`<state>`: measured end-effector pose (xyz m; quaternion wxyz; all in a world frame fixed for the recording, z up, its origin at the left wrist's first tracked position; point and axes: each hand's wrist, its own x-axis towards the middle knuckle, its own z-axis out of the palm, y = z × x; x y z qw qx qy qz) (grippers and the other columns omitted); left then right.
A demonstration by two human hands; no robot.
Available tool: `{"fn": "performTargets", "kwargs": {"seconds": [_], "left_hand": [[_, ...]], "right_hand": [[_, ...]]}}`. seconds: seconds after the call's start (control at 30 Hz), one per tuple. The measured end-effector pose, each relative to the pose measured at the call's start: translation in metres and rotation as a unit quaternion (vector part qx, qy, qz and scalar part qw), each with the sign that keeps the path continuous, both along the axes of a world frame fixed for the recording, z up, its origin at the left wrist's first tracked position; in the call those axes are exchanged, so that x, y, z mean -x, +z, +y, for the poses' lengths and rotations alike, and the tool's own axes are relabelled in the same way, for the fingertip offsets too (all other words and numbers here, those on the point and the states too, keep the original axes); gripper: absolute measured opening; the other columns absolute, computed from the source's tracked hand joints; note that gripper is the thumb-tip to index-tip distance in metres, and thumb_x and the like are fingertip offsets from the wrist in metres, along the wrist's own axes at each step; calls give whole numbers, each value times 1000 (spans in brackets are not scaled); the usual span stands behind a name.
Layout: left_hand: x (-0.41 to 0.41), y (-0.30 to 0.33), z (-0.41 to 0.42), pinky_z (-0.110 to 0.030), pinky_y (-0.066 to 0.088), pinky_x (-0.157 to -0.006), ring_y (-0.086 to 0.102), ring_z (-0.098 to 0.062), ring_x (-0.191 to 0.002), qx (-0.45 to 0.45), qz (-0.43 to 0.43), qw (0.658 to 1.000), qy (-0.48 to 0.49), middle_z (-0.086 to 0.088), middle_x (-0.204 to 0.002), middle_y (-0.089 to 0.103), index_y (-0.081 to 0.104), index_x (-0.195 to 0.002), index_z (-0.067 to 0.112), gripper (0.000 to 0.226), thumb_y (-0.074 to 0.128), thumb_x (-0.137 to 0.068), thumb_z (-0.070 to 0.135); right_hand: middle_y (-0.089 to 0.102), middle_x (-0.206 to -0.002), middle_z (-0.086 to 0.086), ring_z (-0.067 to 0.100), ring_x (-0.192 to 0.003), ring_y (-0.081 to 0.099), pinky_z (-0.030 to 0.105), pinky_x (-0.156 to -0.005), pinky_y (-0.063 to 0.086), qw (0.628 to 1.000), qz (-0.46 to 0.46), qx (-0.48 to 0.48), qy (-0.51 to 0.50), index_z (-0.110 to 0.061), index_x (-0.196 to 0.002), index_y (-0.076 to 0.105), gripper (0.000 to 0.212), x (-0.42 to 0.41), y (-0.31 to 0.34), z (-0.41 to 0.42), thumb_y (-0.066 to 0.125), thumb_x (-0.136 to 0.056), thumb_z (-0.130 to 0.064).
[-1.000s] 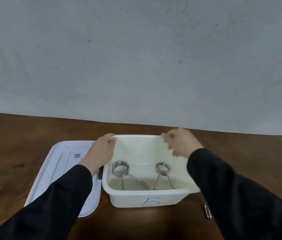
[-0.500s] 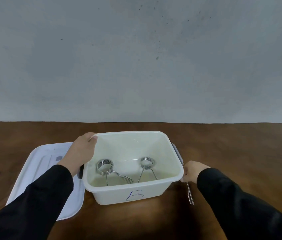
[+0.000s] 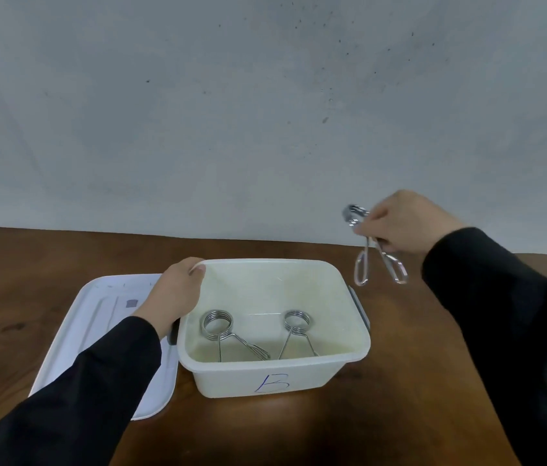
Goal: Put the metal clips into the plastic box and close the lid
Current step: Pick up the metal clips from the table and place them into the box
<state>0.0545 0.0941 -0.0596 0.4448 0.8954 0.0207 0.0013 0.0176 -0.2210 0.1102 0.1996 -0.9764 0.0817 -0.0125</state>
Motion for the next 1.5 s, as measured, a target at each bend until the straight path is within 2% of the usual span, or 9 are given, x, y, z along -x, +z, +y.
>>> {"fn": "performTargets", "kwargs": {"seconds": [0.13, 0.23, 0.3, 0.4, 0.53, 0.97, 1.1, 1.33, 1.5], "left_hand": [[-1, -1, 1, -30, 37, -81, 52, -19, -97, 14, -1, 1000, 0, -6, -118, 63, 58, -125, 16, 34, 36, -101, 23], [-1, -2, 2, -30, 38, -82, 52, -20, -98, 21, -5, 1000, 0, -5, -118, 63, 59, -124, 16, 33, 37, -101, 24], [-1, -4, 3, -32, 40, -84, 55, -21, -102, 24, -4, 1000, 1, -3, -119, 63, 59, -124, 18, 34, 36, -100, 27], [-2, -6, 4, -32, 42, -85, 55, -20, -102, 22, -3, 1000, 1, -2, -118, 64, 59, -124, 21, 35, 34, -100, 29], [-3, -7, 4, -30, 39, -82, 52, -18, -98, 20, -4, 1000, -1, -2, -117, 62, 58, -124, 20, 35, 34, -101, 28], [-2, -3, 4, -33, 39, -83, 54, -21, -101, 32, 17, 999, -8, 0, -117, 62, 58, -122, 20, 36, 36, -99, 35], [7, 5, 9, -40, 43, -83, 56, -25, -93, 72, 2, 996, 46, -2, -97, 63, 61, -99, 11, 48, 30, -98, 47], [65, -32, 45, -27, 50, -65, 59, -11, -71, -82, -81, 983, 144, 6, -83, 63, 56, -93, 26, 11, 46, -96, 29], [135, -79, 66, -29, 47, -83, 54, -6, -80, -250, -61, 966, 24, 14, -85, 57, 53, -83, 33, 16, 48, -90, 47]], "right_hand": [[62, -77, 8, 30, -80, 68, 32, -71, 56, 991, 83, 55, 84, -9, -91, 68, 23, -21, -46, 70, 60, -88, -31], [59, -65, 2, 27, -74, 66, 25, -57, 47, 973, 151, 150, 84, -12, -71, 60, 29, -33, -105, 88, 66, -80, -40], [55, -68, -3, 25, -83, 65, 27, -69, 48, 963, 176, 188, 80, -17, -75, 62, 26, -37, -138, 88, 65, -78, -42], [59, -95, 1, 28, -106, 61, 37, -95, 48, 949, 236, 197, 64, -15, -113, 66, 36, -40, -166, 85, 61, -87, -40], [64, -121, 7, 29, -113, 59, 38, -97, 46, 948, 248, 194, 46, -15, -124, 62, 40, -41, -180, 84, 61, -91, -37], [61, -128, 6, 31, -124, 54, 42, -107, 39, 954, 239, 178, 40, -15, -126, 59, 66, -42, -172, 79, 56, -85, -66], [74, -93, 9, 29, -88, 70, 34, -83, 54, 980, 138, 130, 65, -10, -78, 61, 49, -39, -130, 74, 53, -93, -56], [64, -69, 20, 29, -58, 52, 35, -61, 49, 989, -47, 8, 141, 1, -66, 51, 55, 5, -113, 106, 53, -96, -45], [50, -57, 9, 24, -56, 44, 36, -56, 40, 977, -68, -21, 203, -5, -64, 53, 52, 37, -123, 140, 52, -98, -44]]}}
